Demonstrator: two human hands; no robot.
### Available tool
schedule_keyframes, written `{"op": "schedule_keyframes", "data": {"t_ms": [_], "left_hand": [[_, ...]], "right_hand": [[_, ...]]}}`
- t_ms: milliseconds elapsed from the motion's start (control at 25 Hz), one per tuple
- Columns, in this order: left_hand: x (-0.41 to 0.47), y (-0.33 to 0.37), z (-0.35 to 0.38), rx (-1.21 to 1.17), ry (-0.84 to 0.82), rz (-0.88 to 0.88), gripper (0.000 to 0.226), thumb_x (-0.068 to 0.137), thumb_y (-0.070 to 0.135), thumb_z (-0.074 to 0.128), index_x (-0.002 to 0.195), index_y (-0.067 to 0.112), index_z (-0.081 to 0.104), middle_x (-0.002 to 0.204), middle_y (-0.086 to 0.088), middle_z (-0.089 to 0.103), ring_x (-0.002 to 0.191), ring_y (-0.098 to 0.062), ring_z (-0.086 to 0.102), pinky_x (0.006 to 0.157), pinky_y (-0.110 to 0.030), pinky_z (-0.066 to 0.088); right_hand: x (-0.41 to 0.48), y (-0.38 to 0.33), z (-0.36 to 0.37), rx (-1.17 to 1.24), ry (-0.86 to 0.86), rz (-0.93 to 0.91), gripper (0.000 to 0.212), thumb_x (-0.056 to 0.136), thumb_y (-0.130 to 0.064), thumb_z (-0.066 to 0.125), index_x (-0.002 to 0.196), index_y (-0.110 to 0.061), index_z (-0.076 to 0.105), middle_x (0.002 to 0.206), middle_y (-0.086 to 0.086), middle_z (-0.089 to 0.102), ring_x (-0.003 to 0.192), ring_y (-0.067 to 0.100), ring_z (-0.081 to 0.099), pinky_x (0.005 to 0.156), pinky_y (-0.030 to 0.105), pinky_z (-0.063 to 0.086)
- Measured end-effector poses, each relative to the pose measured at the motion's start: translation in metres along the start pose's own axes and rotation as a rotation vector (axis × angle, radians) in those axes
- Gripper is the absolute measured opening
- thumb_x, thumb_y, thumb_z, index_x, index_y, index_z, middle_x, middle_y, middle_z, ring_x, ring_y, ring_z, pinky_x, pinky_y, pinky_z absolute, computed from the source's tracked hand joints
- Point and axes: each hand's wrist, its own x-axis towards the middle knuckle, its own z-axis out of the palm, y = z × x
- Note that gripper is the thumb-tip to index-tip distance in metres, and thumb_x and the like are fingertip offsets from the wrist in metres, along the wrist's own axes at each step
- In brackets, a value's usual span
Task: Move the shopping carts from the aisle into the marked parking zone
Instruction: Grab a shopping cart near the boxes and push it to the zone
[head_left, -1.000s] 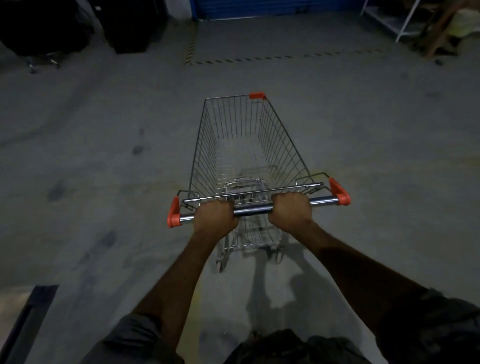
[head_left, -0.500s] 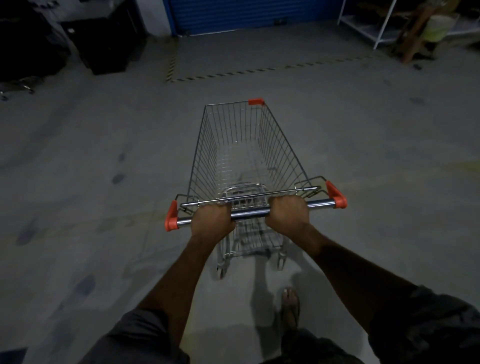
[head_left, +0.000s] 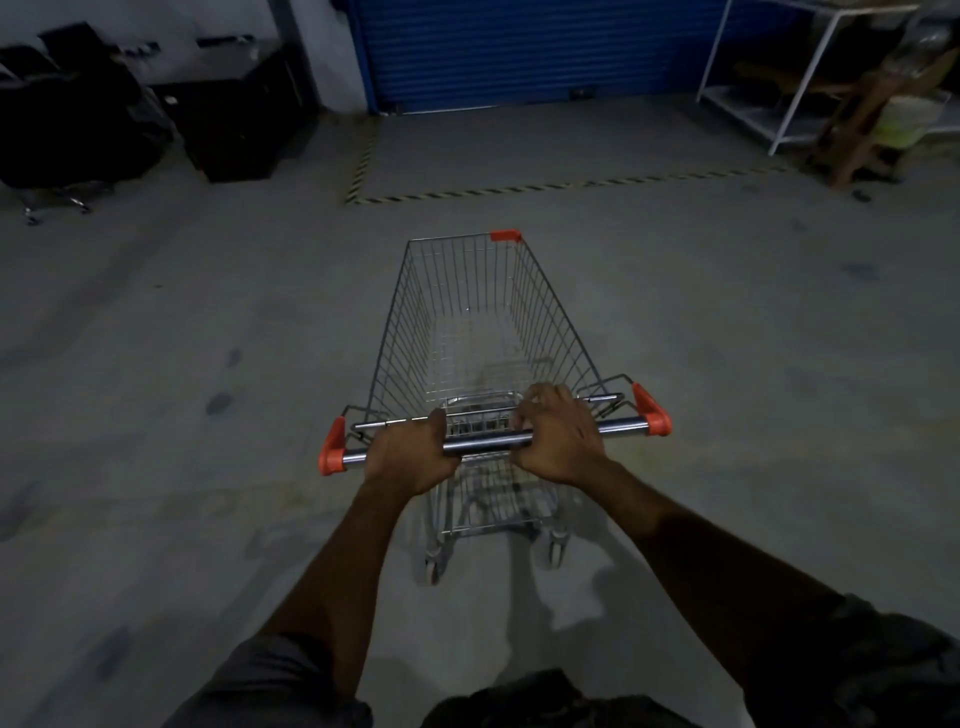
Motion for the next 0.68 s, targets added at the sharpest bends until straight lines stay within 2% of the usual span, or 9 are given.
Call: {"op": "schedule_keyframes", "data": {"t_ms": [80,160,240,400,520,680], "left_hand": [[0.032,-0.002,0.002,-0.084,0.003,0.029,0.054,0.071,0.06,0.061,0.114,0.025,0.058,0.109,-0.001,0.066,0.101,-0.028,0.064,0.08,-0.039,0.049],[0.066,-0.005,0.006,-0.08,-0.006,0.076,0.063,0.066,0.061,0.061,0.119,0.028,0.06,0.13,0.001,0.059,0.12,-0.027,0.055,0.095,-0.043,0.045],[0.104,-0.009,0.008,-0.08,-0.084,0.075,0.066,0.065,0.063,0.064,0.123,0.031,0.061,0.145,0.002,0.053,0.133,-0.024,0.047,0.105,-0.045,0.04],[0.182,-0.023,0.01,-0.193,-0.251,0.006,0.076,0.07,0.062,0.071,0.139,0.037,0.051,0.147,0.003,0.053,0.131,-0.022,0.051,0.104,-0.038,0.045],[0.235,-0.031,0.014,-0.201,-0.18,0.03,0.079,0.074,0.059,0.071,0.145,0.037,0.044,0.148,0.001,0.053,0.131,-0.024,0.052,0.102,-0.037,0.046],[0.306,-0.044,0.019,-0.205,-0.15,0.065,0.084,0.073,0.062,0.064,0.149,0.035,0.041,0.148,-0.002,0.053,0.132,-0.026,0.052,0.103,-0.04,0.048]], "right_hand": [[0.033,0.015,-0.002,-0.088,-0.09,0.008,0.045,0.067,-0.05,0.073,0.107,-0.029,0.073,0.156,0.005,0.036,0.145,0.028,0.028,0.116,0.051,0.029],[0.066,0.028,-0.003,-0.186,-0.177,-0.016,0.05,0.075,-0.047,0.07,0.119,-0.024,0.073,0.164,0.01,0.029,0.151,0.032,0.023,0.12,0.052,0.026],[0.102,0.042,-0.006,-0.221,-0.247,-0.037,0.052,0.079,-0.045,0.065,0.123,-0.019,0.071,0.158,0.014,0.04,0.144,0.032,0.037,0.115,0.045,0.037],[0.172,0.064,-0.006,-0.217,-0.221,-0.088,0.049,0.074,-0.042,0.056,0.107,-0.011,0.074,0.127,0.02,0.062,0.117,0.039,0.056,0.095,0.046,0.052],[0.217,0.078,-0.001,-0.178,-0.113,-0.065,0.048,0.063,-0.038,0.053,0.097,-0.012,0.074,0.105,0.013,0.07,0.098,0.036,0.065,0.077,0.041,0.057],[0.284,0.093,-0.004,-0.115,-0.028,-0.019,0.057,0.062,-0.039,0.052,0.112,-0.016,0.067,0.107,0.007,0.071,0.098,0.032,0.067,0.076,0.041,0.057]]}}
